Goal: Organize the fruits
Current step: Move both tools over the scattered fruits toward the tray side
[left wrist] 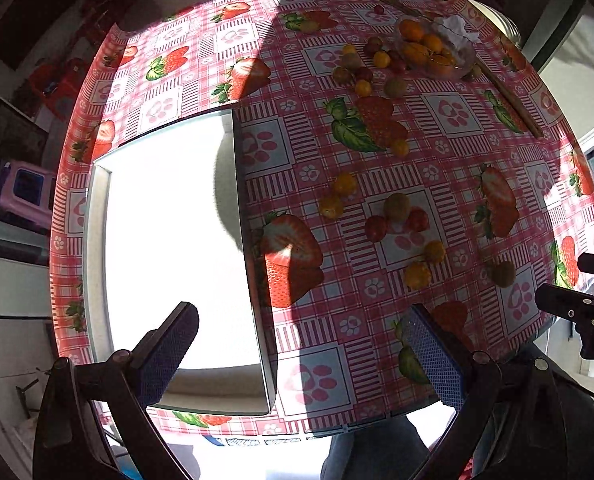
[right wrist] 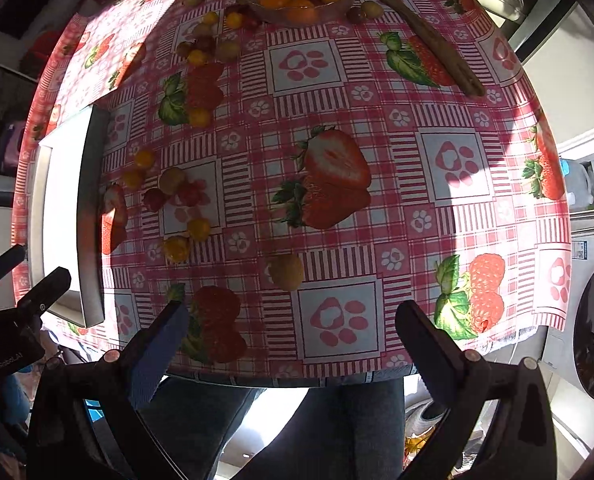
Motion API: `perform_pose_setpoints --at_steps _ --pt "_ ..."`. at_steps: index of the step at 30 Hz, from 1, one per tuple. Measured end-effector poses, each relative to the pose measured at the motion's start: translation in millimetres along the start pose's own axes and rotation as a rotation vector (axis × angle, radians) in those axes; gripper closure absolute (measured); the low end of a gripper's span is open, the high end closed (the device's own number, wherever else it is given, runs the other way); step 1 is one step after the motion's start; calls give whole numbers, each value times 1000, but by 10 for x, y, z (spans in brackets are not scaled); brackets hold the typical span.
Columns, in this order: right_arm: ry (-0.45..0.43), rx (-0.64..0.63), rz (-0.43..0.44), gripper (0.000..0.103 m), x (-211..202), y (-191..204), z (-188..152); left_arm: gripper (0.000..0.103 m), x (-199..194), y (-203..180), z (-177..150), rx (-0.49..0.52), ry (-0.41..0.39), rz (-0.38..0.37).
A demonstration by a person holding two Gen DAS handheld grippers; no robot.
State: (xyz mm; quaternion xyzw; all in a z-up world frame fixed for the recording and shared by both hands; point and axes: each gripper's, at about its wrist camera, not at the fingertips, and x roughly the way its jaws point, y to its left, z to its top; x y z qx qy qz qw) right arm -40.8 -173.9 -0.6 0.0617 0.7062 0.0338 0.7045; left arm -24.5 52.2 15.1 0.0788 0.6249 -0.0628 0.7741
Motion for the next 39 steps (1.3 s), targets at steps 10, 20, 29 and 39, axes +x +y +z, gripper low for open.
perform_pose_setpoints --at_steps 10,20,29,39 --pt "43 -47 -24 0 81 56 -25 0 76 -76 -8 17 -18 -52" --pt "45 -65 -40 0 87 101 -41 0 38 -112 2 27 -12 -26" --pt "53 -71 -50 0 113 100 -74 0 76 -112 -28 17 10 -43" --pt "42 -17 -50 0 134 -22 -153 0 199 -230 -41 30 22 -56"
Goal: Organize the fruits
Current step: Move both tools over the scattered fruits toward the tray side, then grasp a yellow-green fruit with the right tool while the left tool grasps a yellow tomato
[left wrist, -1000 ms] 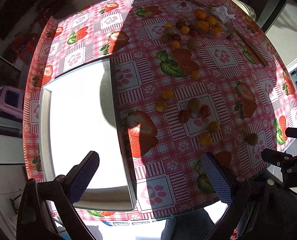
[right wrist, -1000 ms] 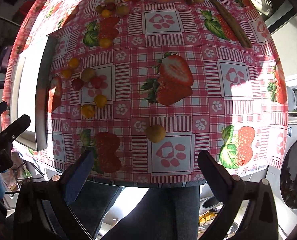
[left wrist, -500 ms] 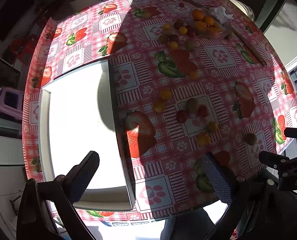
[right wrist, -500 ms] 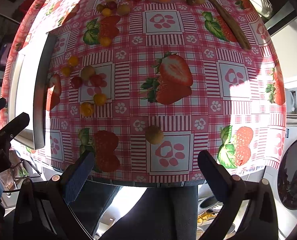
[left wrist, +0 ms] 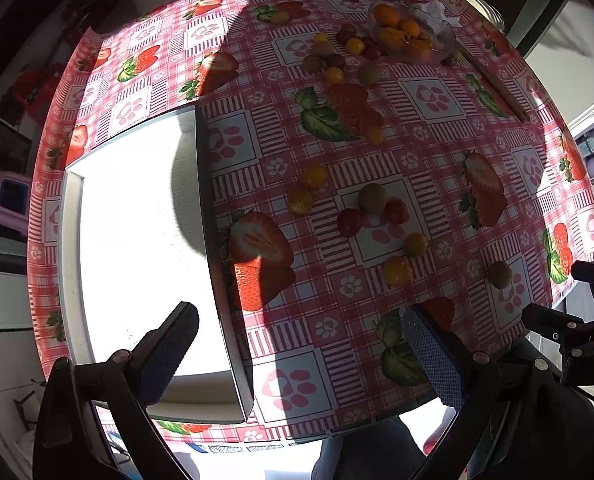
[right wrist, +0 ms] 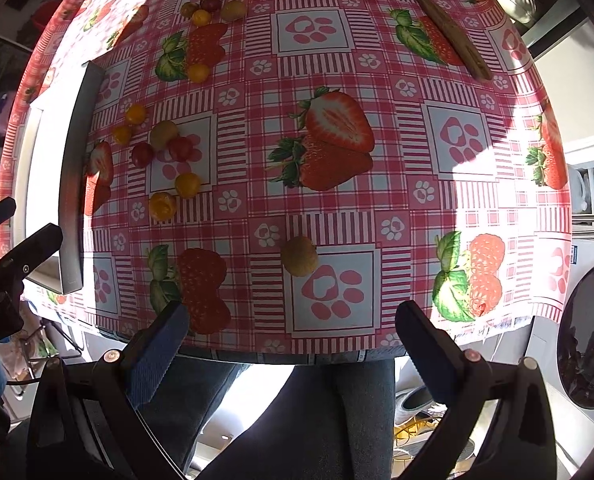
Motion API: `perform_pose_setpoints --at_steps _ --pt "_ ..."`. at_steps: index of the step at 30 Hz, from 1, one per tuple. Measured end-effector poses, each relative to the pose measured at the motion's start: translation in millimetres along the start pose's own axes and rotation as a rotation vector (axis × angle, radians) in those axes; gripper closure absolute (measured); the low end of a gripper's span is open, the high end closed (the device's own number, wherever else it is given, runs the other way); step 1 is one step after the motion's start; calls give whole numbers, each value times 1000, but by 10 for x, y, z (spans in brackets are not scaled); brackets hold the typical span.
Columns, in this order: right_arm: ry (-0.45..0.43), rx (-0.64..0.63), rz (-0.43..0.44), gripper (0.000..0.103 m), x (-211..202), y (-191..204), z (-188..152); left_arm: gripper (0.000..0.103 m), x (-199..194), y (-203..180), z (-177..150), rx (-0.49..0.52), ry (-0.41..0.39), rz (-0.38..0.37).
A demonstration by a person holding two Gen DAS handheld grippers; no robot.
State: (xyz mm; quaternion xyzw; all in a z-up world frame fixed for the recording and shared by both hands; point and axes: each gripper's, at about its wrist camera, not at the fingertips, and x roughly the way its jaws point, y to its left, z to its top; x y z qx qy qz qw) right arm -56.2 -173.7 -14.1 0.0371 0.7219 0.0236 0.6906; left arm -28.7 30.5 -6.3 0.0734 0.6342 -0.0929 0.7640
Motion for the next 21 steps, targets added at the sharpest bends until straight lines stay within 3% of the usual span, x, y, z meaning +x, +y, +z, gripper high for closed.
perform_pose_setpoints --at_steps 5,10,13,17,19,21 --pt "-6 48 -8 0 123 -131 -19 0 238 -158 -14 26 10 -5" --pt "-3 20 -28 2 325 -65 -21 1 467 -348 -29 72 15 7" --pt "-7 -9 -39 6 431 11 -25 17 592 -452 -13 99 28 7" --pt "-7 -24 -33 16 536 86 -7 17 744 -562 15 111 25 9" --pt "-3 -28 -38 23 585 127 13 33 808 -611 23 116 30 1" --pt "0 -29 -37 29 624 147 28 35 847 -634 38 113 34 -9"
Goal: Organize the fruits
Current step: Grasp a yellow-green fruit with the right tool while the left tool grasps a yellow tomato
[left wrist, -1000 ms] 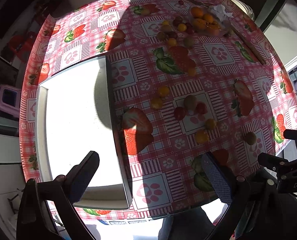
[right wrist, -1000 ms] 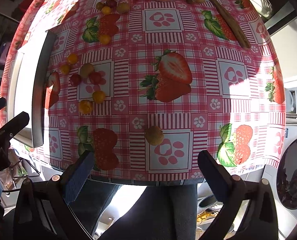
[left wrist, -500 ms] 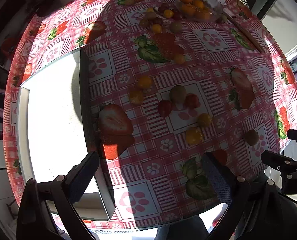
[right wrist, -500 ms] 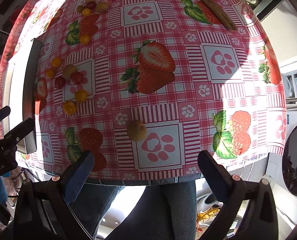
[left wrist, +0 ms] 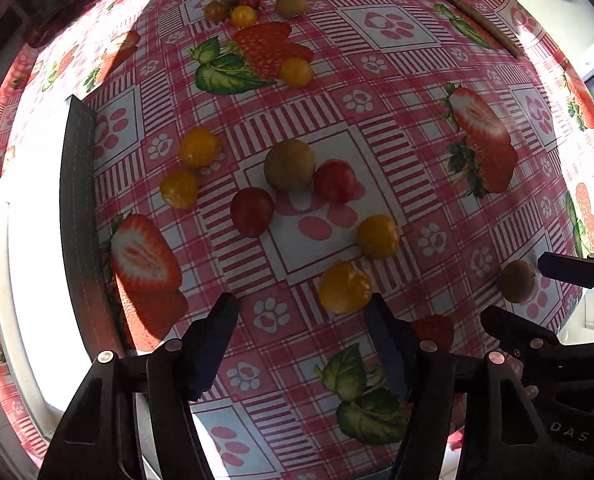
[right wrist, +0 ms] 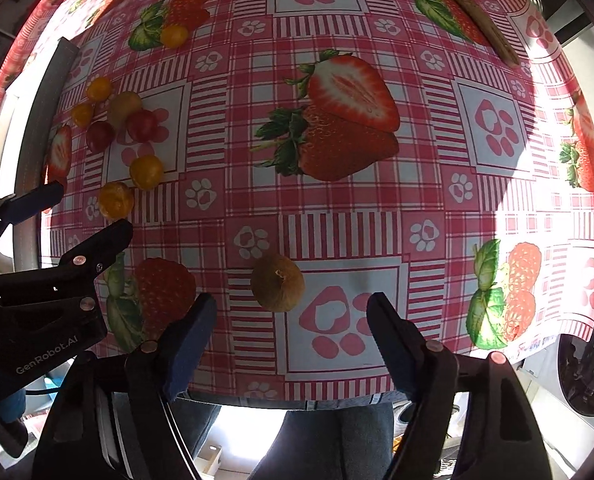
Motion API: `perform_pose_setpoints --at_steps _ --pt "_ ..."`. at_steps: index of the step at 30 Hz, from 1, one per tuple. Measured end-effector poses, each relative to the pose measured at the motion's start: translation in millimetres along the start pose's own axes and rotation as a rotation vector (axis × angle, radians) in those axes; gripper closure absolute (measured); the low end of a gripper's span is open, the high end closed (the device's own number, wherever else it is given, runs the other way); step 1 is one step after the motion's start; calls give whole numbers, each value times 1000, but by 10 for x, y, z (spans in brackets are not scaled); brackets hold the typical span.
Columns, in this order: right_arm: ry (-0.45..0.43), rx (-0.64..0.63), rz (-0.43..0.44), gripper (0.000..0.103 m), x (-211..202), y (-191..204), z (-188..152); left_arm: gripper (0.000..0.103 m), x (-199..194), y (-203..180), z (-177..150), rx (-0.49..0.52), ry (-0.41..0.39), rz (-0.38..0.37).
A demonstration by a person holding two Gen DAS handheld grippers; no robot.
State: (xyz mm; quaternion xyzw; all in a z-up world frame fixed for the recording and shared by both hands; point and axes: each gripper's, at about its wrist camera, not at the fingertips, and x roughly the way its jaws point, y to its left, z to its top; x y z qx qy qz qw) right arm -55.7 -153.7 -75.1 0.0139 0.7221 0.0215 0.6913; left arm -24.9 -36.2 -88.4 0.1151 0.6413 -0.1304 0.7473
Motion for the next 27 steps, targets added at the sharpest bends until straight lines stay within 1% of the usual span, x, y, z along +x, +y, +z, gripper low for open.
perform_pose_setpoints --at_steps 1,2,3,4,5,6,7,8,10,12,14,17,20,22,23,24,27 --pt "3 3 5 34 19 14 16 36 29 -31 8 -6 -22 -7" --pt "4 5 3 36 25 40 -5 37 40 -51 9 -7 -22 -13" --pt "0 3 -5 38 24 52 -3 43 37 -80 7 -8 -32 -22" --pt "-4 -4 -12 43 25 33 16 53 28 -92 23 -1 -38 -22" --pt "-9 -10 -21 47 21 44 16 60 11 -124 26 14 -45 -26" --pt "-14 -19 -36 58 11 53 34 75 5 -162 26 31 -54 -30" --pt "-20 -24 -38 75 -4 53 44 78 5 -205 24 45 -59 -36" --pt "-19 -22 -26 74 -17 8 99 78 10 -219 26 46 -56 -43" --pt "-13 0 -2 74 -34 -34 147 78 -7 -184 34 20 -48 -87" --pt "-20 19 8 74 -100 -128 184 78 -96 -24 17 -16 -41 -115" --pt "-30 30 29 74 -210 -224 269 78 -220 103 -25 -41 -49 -133" --pt "-42 35 53 74 -329 -229 355 78 -371 261 -72 -75 -71 -133" --pt "-51 26 80 74 -456 -215 442 78 -457 505 -114 -124 -84 -116" --pt "-55 11 97 74 -525 -123 540 78 -557 666 -215 -168 -98 -110" --pt "-57 -3 106 74 -557 -24 682 78 -601 769 -247 -193 -106 -103" --pt "-61 -19 113 74 -594 56 739 78 -634 853 -274 -216 -113 -96" --pt "-77 -81 136 74 -690 378 815 78 -729 1174 -407 -293 -135 -67"
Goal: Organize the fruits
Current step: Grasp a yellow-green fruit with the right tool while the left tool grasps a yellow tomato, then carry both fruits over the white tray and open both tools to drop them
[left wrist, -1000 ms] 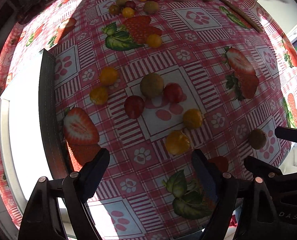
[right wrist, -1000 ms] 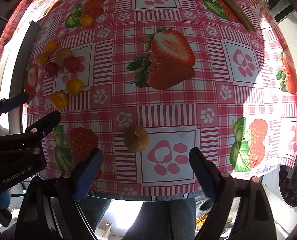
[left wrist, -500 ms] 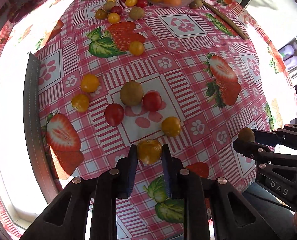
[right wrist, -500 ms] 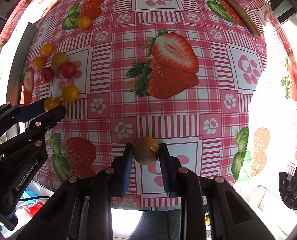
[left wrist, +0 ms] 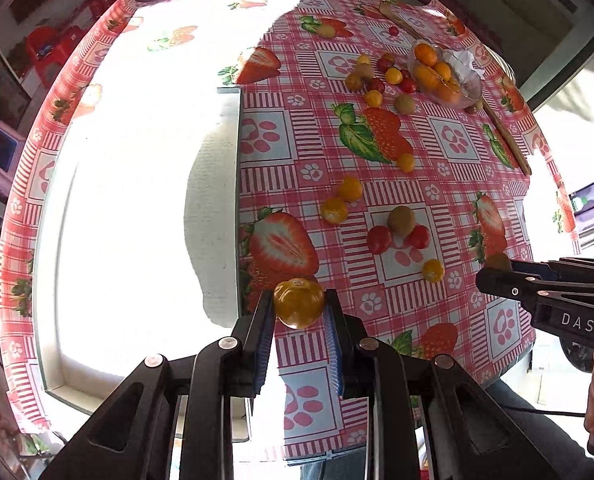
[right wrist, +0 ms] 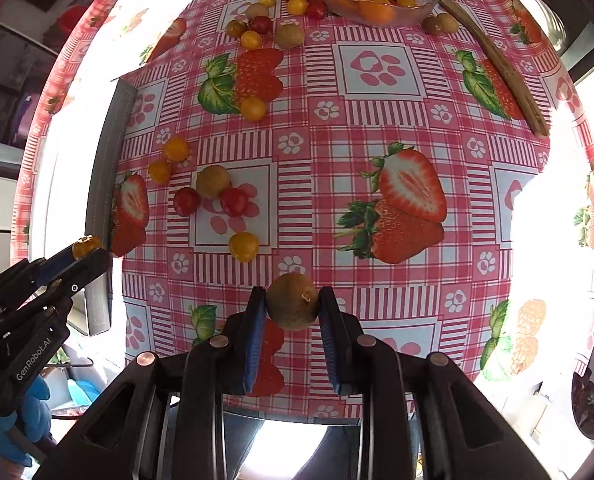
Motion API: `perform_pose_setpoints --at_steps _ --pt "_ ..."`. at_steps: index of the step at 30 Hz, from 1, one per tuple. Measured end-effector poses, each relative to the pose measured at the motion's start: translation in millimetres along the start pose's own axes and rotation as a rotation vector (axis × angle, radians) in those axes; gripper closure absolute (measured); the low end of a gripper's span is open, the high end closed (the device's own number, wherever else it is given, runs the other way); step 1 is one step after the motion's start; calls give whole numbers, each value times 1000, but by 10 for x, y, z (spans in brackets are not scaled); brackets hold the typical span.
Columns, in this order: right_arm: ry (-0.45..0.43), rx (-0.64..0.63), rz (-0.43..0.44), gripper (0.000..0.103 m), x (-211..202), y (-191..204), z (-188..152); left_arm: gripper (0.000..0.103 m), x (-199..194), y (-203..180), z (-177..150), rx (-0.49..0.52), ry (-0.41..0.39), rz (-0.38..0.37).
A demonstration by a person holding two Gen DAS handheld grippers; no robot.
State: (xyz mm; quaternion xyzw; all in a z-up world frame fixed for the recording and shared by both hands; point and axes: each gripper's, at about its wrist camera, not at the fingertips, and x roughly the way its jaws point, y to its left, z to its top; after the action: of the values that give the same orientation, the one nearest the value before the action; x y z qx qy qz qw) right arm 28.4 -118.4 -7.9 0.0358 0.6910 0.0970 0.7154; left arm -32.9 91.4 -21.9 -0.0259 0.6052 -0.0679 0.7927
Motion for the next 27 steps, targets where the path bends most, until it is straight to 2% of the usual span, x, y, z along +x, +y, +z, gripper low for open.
perform_pose_setpoints --at_steps 1,2,7,15,20,26,27 --pt "-3 -22 10 74 -2 108 45 78 -33 90 -6 -22 -9 17" --pt "-8 -47 19 74 -3 275 -52 78 -63 187 -10 -45 -16 32" --pt "1 -173 73 74 68 873 67 78 -105 700 -74 -145 -34 118" --pt "67 -357 134 74 389 1876 253 78 137 1360 -288 -268 30 226" --pt "127 -420 126 74 727 2266 342 78 255 1456 -419 -297 59 238" --pt "184 -447 85 74 1061 2470 374 77 322 1369 -492 -275 60 260" --pt "190 -448 79 74 1092 2482 374 70 331 1347 -496 -271 64 273"
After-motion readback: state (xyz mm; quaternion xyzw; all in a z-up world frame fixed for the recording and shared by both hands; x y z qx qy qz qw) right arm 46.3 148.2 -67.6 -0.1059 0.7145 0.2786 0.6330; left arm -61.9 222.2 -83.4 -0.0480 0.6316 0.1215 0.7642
